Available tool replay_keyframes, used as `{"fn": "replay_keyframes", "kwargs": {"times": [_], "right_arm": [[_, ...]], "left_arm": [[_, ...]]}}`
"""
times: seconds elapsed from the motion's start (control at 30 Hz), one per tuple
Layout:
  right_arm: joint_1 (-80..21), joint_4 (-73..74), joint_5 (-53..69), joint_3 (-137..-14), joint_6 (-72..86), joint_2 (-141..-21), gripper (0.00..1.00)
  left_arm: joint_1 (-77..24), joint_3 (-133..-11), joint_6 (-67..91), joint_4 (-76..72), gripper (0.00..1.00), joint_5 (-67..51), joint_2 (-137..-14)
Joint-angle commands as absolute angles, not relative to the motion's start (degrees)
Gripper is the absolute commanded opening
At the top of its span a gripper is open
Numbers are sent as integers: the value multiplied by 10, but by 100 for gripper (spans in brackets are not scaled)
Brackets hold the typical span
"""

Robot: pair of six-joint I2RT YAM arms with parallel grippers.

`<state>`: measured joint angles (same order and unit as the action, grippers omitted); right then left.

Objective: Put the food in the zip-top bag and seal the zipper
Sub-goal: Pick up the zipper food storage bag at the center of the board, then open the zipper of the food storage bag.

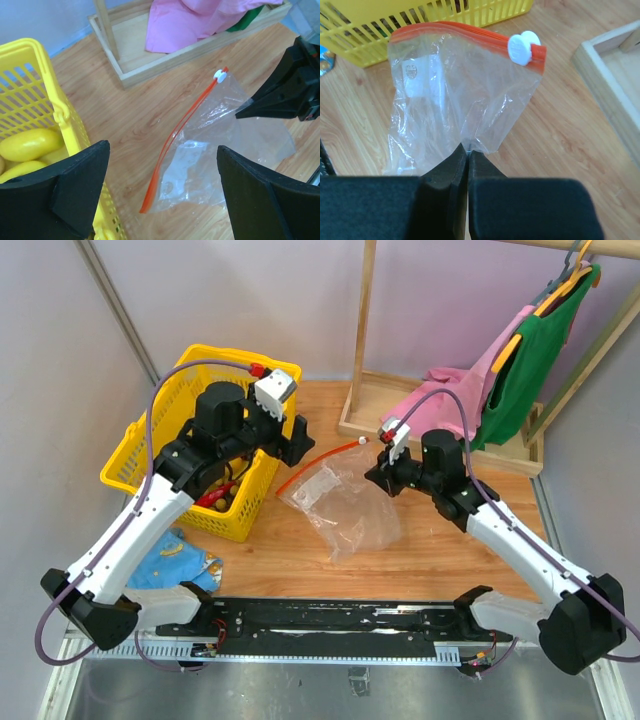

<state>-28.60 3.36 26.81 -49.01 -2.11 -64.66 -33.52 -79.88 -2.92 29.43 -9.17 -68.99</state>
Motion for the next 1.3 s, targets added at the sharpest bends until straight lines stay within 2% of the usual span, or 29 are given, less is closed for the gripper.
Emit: {"fn": "replay_keyframes", "kwargs": {"times": [0.0,0.2,0.4,0.77,1.03,1.27], "right_arm": [[-296,58,269,-512,-162,-616,1],[-296,65,369,-504,-370,-554,1],[-296,97,391,-526,-431,-548,1],[-296,80,407,-525,-425,-549,1],[-296,62,413,-517,-406,-548,1],[-296,51,412,-509,-402,-552,1]], "left_arm": [[-338,-794,-84,291,91,-115,-680],[-339,-769,-89,257,90,-195,-674],[-338,-753,-102,233,85,-241,-671],[-339,-707,-123,210,75,-310,-655],[-338,-664,-108,180,70,-277,-645],[-338,-644,-94,156,68,-293,-651]]}}
